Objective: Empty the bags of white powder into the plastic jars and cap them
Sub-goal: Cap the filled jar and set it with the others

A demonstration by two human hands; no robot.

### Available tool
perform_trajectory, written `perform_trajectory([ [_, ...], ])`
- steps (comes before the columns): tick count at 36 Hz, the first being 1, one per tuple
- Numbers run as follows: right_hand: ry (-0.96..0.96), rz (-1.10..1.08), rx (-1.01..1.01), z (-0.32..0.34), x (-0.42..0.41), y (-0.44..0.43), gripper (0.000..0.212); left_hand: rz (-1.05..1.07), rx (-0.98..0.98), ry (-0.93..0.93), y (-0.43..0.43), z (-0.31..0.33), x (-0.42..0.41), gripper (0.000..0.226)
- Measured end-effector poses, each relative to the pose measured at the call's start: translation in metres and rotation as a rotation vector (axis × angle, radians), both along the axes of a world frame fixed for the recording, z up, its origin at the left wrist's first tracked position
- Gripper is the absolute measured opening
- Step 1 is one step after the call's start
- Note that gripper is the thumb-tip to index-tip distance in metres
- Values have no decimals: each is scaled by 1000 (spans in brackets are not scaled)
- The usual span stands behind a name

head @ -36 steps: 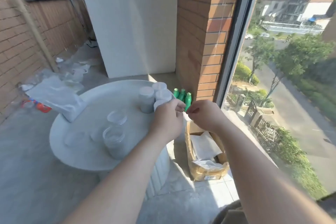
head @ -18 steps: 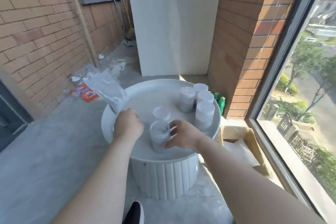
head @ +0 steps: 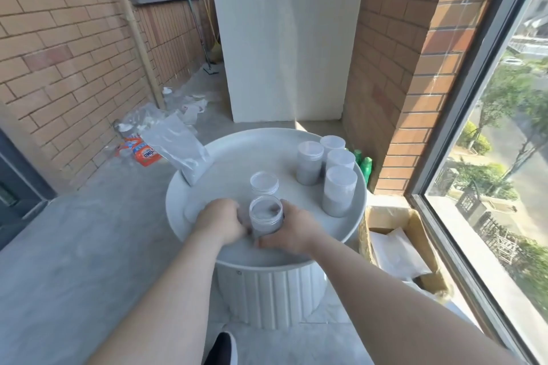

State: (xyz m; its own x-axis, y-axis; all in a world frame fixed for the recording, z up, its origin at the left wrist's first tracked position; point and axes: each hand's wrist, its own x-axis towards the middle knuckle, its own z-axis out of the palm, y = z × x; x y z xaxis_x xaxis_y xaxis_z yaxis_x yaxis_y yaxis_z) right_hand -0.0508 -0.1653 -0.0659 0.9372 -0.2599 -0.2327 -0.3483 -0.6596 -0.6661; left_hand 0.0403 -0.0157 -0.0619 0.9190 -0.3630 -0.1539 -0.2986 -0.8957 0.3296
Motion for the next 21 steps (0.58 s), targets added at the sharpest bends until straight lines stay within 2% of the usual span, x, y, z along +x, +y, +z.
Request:
perform_trajectory([
  [3, 2, -19, 13, 2, -2, -4, 73, 3, -22, -41, 4, 17, -1, 22],
  [7, -34, -1, 12, 13, -4, -13, 70, -57, -35, -14, 8, 52, -2, 53],
  [11, -106, 11, 93, 26, -8, -24, 61, -142, -265, 12, 3, 83, -10, 62],
  [15, -243, -28, 189, 36, -11, -26, 52, -238, -490, 128, -10, 92, -15, 76],
  [18, -318, -88, 205, 31, -9, -29, 59, -276, -514, 87, -20, 92, -20, 71],
  [21, -360, -131, 211, 29, -9, -34, 53, -266, -533, 29, -29, 95, -23, 64],
])
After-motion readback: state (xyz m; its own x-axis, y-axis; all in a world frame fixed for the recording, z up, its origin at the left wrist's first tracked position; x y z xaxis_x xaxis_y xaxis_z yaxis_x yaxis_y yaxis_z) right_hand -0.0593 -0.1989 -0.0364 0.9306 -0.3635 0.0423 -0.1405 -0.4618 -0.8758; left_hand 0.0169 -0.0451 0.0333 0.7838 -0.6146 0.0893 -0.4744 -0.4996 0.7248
